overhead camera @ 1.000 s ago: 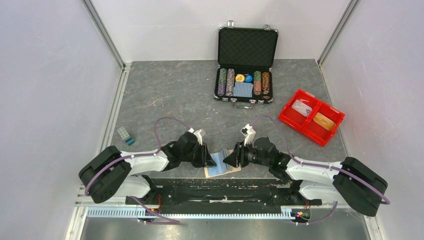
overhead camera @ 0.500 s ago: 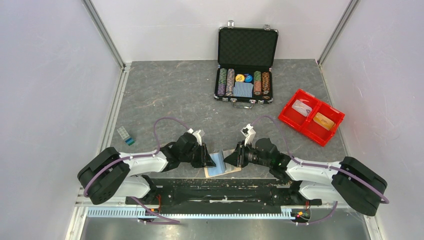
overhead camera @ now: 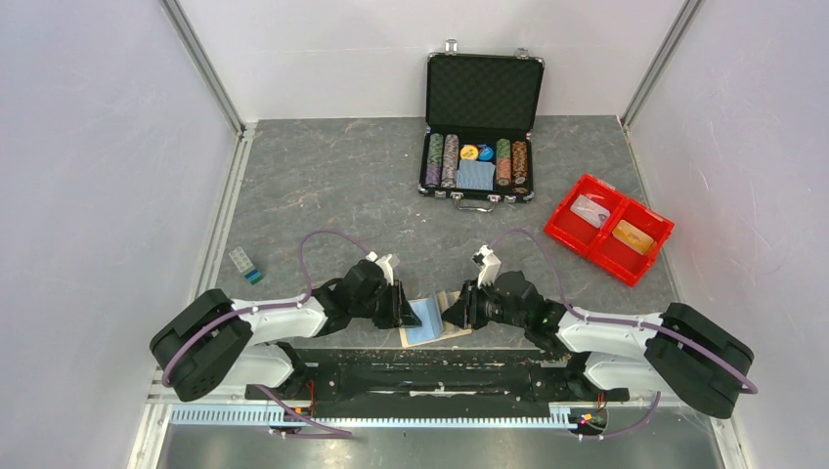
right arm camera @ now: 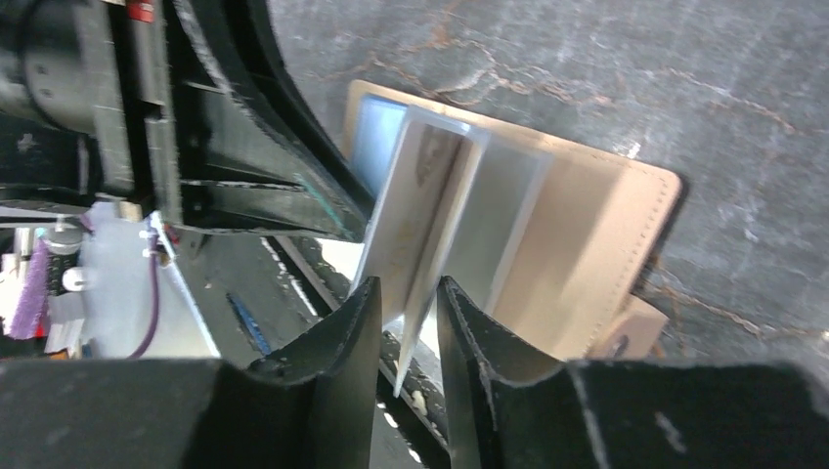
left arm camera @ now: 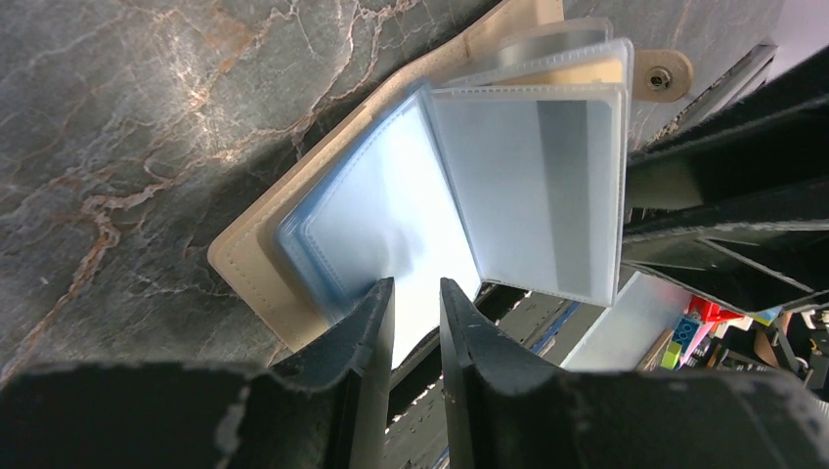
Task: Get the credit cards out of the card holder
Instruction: Remove the credit card from the card holder.
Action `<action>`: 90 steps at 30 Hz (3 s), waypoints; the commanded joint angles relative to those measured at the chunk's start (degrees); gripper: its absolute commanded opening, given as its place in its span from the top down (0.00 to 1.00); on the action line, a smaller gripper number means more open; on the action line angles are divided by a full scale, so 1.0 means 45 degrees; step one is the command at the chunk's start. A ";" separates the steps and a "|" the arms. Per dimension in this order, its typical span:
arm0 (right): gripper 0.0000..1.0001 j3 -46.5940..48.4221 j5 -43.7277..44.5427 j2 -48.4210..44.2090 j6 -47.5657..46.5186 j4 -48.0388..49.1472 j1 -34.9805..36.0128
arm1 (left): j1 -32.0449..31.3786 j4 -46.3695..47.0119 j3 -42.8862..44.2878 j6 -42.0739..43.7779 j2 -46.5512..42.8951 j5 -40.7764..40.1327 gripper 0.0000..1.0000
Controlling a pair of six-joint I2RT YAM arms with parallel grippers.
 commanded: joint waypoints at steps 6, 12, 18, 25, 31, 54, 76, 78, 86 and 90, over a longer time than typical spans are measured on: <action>0.43 0.1372 0.1969 0.0093 -0.0975 -0.2524 0.0527 | -0.0043 -0.0200 -0.0165 0.0127 -0.0350 -0.0379 0.68; 0.35 0.2275 0.2312 0.0905 -0.1300 -0.3352 0.1017 | -0.0043 -0.0689 -0.0031 -0.0004 -0.1058 -0.0416 0.66; 0.27 0.2866 0.3093 0.1377 -0.1467 -0.4208 0.1424 | -0.0043 -0.3218 0.0342 -0.0073 -0.3158 -0.2207 0.58; 0.22 0.3530 0.4035 0.1301 -0.1727 -0.5654 0.1591 | -0.0024 -0.4114 0.0546 -0.0180 -0.4546 -0.2774 0.57; 0.23 0.3889 0.4550 0.0146 -0.1994 -0.6689 0.1591 | -0.0023 -0.3613 0.0540 -0.0026 -0.4400 -0.2199 0.59; 0.60 0.2148 0.0048 0.1606 -0.1155 -0.1114 0.0616 | -0.0024 -0.0905 -0.0416 0.0445 -0.0840 -0.1055 0.86; 0.64 0.1515 -0.0799 0.3356 -0.0719 0.0771 0.0421 | -0.0024 -0.0806 -0.0888 0.0406 -0.1007 -0.1196 0.85; 0.66 0.1425 -0.0823 0.3399 -0.0667 0.0944 0.0384 | -0.0024 -0.0806 -0.0888 0.0421 -0.0980 -0.1187 0.85; 0.81 0.0916 -0.1223 0.3357 -0.0301 0.2155 0.0099 | -0.0024 -0.0767 -0.0922 0.0444 -0.0888 -0.1196 0.85; 0.84 0.0440 -0.1639 0.3330 0.0124 0.3316 -0.0034 | -0.0026 -0.0718 -0.0907 0.0445 -0.0820 -0.1170 0.85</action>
